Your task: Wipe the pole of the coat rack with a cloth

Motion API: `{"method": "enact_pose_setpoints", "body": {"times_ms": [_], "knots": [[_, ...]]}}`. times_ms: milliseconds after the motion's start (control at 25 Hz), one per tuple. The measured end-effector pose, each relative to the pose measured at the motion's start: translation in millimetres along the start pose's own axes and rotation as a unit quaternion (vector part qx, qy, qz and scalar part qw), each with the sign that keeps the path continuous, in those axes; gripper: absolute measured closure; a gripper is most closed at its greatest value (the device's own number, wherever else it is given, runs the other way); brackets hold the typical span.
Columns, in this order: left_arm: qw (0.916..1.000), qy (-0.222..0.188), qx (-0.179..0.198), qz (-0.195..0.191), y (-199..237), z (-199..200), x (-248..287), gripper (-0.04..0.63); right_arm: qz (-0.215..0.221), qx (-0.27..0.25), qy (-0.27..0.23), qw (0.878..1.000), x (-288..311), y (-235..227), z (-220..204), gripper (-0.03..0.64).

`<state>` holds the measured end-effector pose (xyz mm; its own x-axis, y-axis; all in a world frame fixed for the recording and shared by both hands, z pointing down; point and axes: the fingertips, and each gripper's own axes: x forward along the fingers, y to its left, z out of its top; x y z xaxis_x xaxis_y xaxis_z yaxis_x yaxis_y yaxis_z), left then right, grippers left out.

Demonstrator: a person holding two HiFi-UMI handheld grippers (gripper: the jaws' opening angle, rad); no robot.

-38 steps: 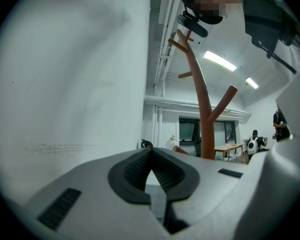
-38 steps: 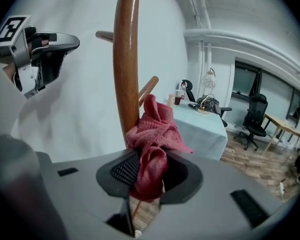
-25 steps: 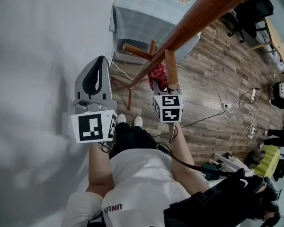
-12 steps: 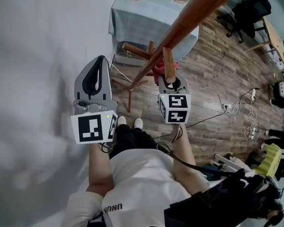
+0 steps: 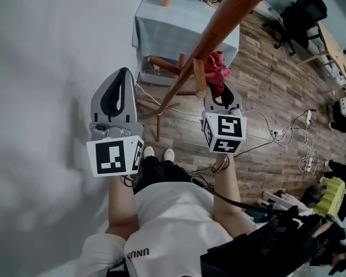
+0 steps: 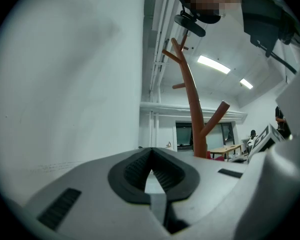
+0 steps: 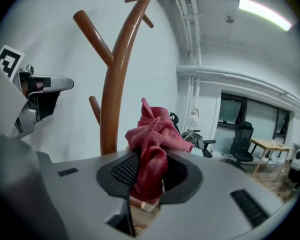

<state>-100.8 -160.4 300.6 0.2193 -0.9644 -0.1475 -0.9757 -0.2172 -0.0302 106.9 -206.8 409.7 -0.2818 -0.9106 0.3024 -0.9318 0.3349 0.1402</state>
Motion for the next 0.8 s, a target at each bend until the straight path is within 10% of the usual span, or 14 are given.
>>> {"method": "enact_pose_setpoints", "body": {"times_ms": [800], "knots": [[0.9995,-0.019,0.016,-0.022,-15.8,20.3,7.0,0.583,-0.05,-0.001,-0.137,0.989,-47.8,-29.1,92.6,0.506]]}}
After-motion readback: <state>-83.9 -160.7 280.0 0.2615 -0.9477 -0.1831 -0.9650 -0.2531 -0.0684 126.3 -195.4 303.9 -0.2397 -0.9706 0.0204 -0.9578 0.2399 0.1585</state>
